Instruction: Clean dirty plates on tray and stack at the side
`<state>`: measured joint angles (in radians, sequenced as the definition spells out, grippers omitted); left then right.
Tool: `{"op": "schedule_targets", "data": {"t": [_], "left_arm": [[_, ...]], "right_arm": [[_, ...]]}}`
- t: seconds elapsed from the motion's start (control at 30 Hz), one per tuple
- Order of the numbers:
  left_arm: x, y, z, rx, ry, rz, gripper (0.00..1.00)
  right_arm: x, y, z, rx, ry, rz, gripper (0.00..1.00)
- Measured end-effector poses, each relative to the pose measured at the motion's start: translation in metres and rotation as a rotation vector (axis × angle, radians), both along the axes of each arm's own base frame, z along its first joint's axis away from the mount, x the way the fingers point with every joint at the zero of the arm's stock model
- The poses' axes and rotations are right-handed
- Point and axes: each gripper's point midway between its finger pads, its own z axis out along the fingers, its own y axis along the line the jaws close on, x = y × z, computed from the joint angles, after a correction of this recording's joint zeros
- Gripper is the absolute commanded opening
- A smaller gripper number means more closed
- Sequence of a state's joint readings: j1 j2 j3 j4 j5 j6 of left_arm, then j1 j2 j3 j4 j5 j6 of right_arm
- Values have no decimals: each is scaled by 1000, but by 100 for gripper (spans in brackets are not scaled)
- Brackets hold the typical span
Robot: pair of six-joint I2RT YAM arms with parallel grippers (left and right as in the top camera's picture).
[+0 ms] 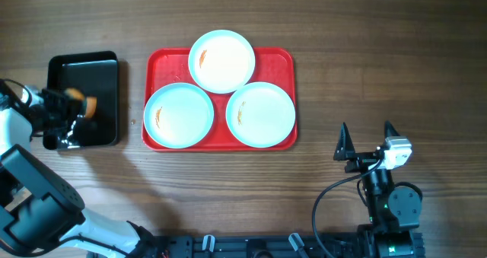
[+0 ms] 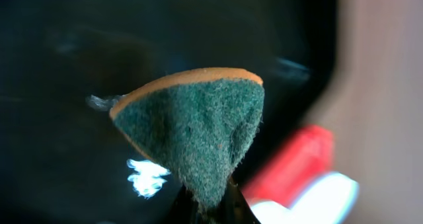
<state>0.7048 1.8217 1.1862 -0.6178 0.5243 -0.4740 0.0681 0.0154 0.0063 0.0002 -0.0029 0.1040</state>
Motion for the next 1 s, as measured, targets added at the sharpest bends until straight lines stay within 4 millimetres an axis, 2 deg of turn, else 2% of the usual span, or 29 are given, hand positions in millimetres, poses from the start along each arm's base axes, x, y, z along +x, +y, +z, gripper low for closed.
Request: {"op": "schedule_targets", "data": {"t": [0.1,0.2,0.27,0.3,0.33,0.47,0.53,0.6,0.67,0.77,0.83,0.9,1.0], "left_arm": [[-4,13,-6,87,40,5,4],[12,11,5,78,-58,-27,4],[33,0,25,27,-210,-88,4],[36,-1,28,21,-233,-98,4],[57,-19,63,-60,-447,-196,4],[69,-41,106,-179,-659,-310,4],[67,-48,115,-224,-693,-342,4],[62,-53,111,-222,-688,-369,4],[57,-52,96,-203,-617,-350,4],[41,-40,52,-151,-364,-223,4],[32,-33,35,-137,-255,-152,4],[32,-31,34,-149,-248,-128,4],[48,-35,56,-225,-368,-132,4]], "right_arm": [[0,0,0,0,0,0,100],[0,0,0,0,0,0,100],[0,0,0,0,0,0,100],[0,0,0,0,0,0,100],[0,0,0,0,0,0,100],[0,0,0,0,0,0,100],[0,0,0,0,0,0,100],[0,0,0,0,0,0,100],[0,0,0,0,0,0,100],[0,0,0,0,0,0,100],[0,0,0,0,0,0,100],[0,0,0,0,0,0,100],[0,0,0,0,0,0,100]]}}
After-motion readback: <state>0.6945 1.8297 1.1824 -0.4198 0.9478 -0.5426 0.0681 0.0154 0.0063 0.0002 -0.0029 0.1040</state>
